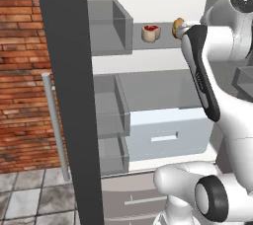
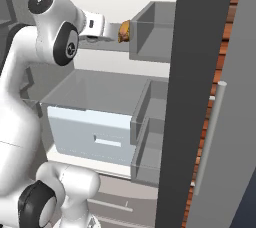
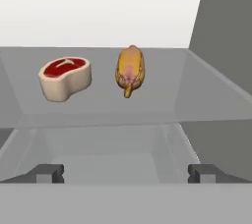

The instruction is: Gather the mushroom and avocado from the fridge and place them on a tray on the dining counter. Then gather the steak and chicken drumstick from the fridge and place them on the other tray.

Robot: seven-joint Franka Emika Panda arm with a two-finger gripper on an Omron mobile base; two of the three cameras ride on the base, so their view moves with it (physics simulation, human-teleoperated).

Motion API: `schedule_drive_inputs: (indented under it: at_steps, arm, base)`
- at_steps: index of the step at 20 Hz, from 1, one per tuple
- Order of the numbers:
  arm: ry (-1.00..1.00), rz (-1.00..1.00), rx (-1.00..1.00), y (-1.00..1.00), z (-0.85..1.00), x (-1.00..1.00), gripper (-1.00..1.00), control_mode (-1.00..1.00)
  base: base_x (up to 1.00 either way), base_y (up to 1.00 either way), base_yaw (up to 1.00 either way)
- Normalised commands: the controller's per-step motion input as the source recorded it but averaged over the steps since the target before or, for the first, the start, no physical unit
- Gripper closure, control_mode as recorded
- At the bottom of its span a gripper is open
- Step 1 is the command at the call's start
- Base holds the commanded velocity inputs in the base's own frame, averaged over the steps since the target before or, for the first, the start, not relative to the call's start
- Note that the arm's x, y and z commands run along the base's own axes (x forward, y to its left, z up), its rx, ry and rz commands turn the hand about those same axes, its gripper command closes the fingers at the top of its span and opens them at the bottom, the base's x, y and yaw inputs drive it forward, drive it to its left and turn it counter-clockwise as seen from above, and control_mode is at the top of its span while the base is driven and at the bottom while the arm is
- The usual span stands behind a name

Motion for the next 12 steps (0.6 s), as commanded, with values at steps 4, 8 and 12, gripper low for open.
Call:
schedule_drive_inputs:
  at_steps: [4,8,12]
  arm:
    - [0.01,0.00,0.00,-0.14,0.00,0.45,-1.00,-1.00]
    - [0.06,0.00,0.00,-0.26,0.00,0.50,-1.00,-1.00]
    - [0.08,0.00,0.00,-0.17,-0.03,0.51,-1.00,-1.00]
  base:
    - [0.00,0.00,0.00]
    - [0.00,0.00,0.00]
    - [0.00,0.00,0.00]
